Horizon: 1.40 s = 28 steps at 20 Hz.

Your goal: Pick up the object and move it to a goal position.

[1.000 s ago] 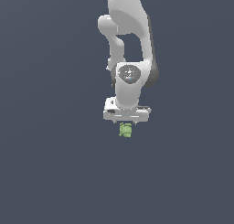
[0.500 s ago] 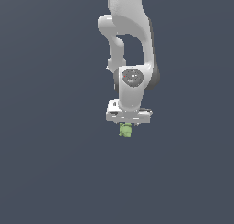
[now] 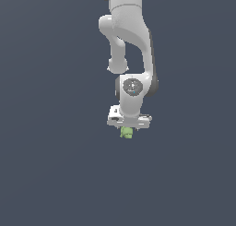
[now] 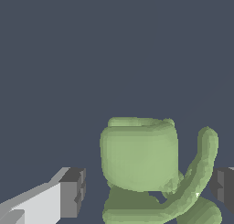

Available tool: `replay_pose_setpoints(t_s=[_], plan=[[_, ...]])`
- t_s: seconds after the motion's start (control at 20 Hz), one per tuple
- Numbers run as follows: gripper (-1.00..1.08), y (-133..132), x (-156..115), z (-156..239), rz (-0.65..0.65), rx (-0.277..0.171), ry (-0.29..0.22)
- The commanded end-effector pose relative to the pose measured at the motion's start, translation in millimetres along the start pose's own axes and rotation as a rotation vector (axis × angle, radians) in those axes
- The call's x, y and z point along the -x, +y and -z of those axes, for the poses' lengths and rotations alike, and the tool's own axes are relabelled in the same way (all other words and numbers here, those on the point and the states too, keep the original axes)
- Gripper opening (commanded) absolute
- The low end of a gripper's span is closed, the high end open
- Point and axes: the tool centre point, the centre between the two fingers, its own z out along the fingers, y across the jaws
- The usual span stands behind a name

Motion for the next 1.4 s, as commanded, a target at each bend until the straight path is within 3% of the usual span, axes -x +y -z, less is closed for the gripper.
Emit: replay_pose_setpoints(t_s=[0.0,0.2,0.25,0.9,1.35], plan=[[1.00,0,0,-10,0.000,0.000,0.001],[1.00,0,-1,-14,-0.001,0.000,0.001],[-1.00,0,-1,-14,-0.001,0.000,0.001],[-1.00,-1,-1,-11,-0.001,0.000,0.002],[-1.00,-12,10,21,-0.001,0.000,0.002]])
